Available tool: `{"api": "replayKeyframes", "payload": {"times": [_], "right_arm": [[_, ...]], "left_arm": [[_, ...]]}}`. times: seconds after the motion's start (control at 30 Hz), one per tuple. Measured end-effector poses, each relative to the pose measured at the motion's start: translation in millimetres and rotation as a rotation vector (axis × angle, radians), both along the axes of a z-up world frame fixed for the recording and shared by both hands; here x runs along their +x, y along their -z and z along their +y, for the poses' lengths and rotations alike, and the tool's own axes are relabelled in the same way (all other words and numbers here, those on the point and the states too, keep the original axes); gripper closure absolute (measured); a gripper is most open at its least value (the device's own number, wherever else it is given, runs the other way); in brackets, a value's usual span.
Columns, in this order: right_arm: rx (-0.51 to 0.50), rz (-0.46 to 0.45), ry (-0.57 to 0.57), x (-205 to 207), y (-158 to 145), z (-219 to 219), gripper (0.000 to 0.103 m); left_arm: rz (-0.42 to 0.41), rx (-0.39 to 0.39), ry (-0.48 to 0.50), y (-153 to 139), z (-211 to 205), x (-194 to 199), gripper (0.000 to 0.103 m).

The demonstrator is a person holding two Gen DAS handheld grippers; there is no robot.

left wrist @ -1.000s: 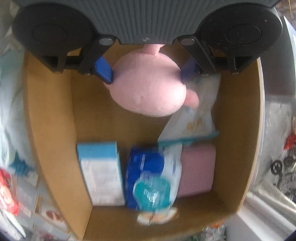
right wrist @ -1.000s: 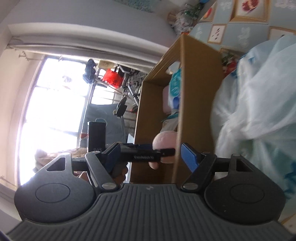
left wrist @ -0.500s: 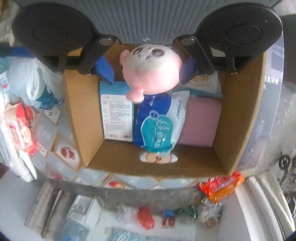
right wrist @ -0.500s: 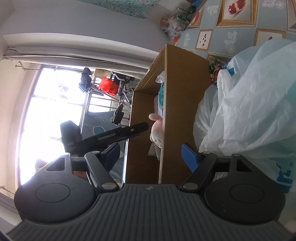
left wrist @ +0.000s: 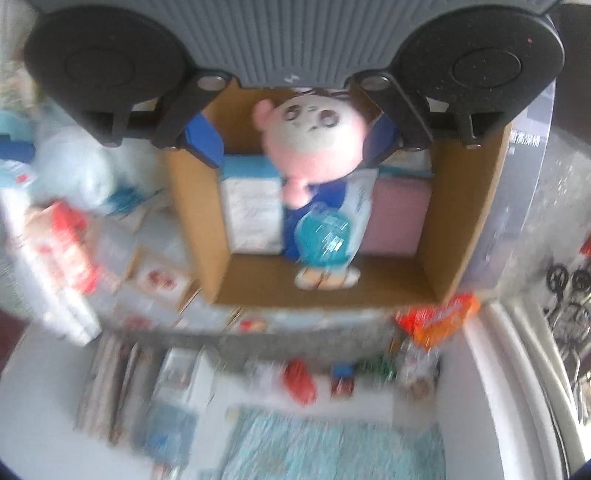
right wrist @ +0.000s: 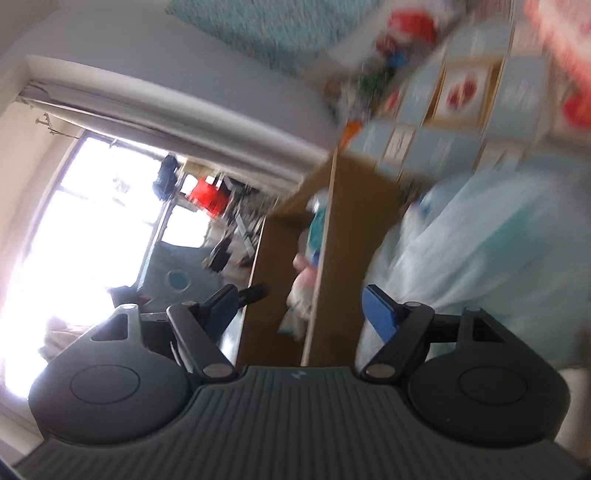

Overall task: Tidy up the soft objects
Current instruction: 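Lower the plush toy into the box beside the carton and open both grippers, then move both grippers back toward the blue checked towel on the bed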

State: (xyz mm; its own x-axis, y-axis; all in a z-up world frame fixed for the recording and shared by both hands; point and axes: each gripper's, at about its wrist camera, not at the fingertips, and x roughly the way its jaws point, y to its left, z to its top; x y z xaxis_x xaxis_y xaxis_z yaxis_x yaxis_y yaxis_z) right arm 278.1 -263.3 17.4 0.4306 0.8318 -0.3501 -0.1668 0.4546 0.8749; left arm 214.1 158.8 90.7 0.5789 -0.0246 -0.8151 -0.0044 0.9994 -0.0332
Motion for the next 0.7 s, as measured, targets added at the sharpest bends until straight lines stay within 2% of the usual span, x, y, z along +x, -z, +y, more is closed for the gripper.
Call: {"api": "replayKeyframes", "payload": {"times": [0.13,0.3,0.4,0.53,0.7], "right_arm": [[-0.114,-0.108,0.123,-24.3,-34.4,-52.5,0.019],[-0.215,-0.174,0.258,-53.5,-50.9,-104.3,0.014],[-0.253,-0.160,0.292,-67.6,-42.2,-126.2,0.013],[-0.254,-0.115,0.306,-77.8,-16.1,-145.3,0.013],[-0.282,-0.066,0.327,-74.6,16.1,-160.4,0.014]], "left_arm": [[-0.093,-0.047,0.041,-26.3,-26.4,-27.9,0.012],[-0.101,-0.077,0.151,-30.8,-87.2,-41.3,0.012],[-0.092,-0.096,0.235,-25.4,-128.4,-46.5,0.012],[-0.077,-0.090,0.352,-12.4,-190.3,-46.8,0.012],[-0.099,-0.003,0.505,18.5,-261.8,-56.0,0.016]]}}
